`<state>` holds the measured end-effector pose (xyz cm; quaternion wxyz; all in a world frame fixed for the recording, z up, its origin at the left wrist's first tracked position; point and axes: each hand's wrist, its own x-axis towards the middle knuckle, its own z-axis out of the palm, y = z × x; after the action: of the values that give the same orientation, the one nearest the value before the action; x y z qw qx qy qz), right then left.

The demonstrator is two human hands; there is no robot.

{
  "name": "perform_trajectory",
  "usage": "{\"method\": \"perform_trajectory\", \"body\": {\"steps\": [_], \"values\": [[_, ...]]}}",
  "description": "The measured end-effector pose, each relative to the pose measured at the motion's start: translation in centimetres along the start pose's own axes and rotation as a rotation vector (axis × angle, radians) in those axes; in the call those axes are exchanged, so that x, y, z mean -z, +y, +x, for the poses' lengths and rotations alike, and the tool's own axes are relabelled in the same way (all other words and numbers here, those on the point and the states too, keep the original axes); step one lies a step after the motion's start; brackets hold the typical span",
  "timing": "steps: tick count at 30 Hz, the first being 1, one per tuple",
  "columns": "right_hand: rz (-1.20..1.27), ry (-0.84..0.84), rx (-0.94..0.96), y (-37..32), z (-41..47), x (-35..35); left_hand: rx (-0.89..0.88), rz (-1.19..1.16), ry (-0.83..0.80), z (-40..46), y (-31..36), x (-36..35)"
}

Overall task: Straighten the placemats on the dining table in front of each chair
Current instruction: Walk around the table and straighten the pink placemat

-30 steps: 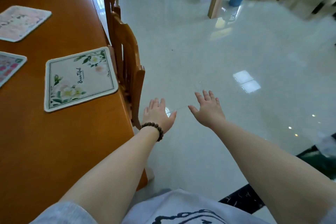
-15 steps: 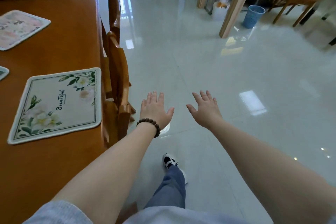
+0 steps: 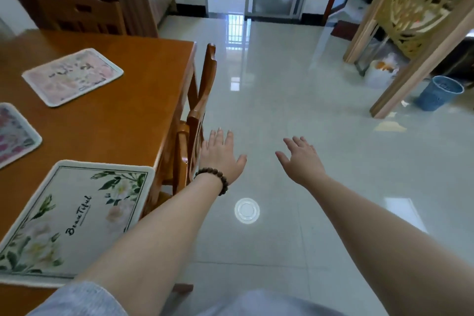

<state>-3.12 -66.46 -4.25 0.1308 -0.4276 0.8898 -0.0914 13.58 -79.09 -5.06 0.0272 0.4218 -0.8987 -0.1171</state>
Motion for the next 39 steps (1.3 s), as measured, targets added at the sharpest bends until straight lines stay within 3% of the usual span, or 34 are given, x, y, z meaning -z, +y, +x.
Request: {"method": "perform_trajectory", "body": {"steps": [7, 20, 28, 39], "values": [[0.023, 0.004, 0.221, -4.2, 13.0, 1.6, 0.116, 0.084, 0.095, 9.4, -1.5, 3.2], [-0.004, -0.083, 0.607, -13.8, 39.2, 3.2, 0.682, -0.034, 0.168, 24.2, -8.0, 7.7], [-0.052, -0.199, 0.880, -23.0, 44.5, 1.8, 0.977, -0.017, 0.185, 25.6, -13.0, 7.4], [-0.089, -0.345, 1.109, -36.1, 49.5, -4.4, 1.229, -0.090, 0.235, 28.6, -23.2, 6.3]]}}
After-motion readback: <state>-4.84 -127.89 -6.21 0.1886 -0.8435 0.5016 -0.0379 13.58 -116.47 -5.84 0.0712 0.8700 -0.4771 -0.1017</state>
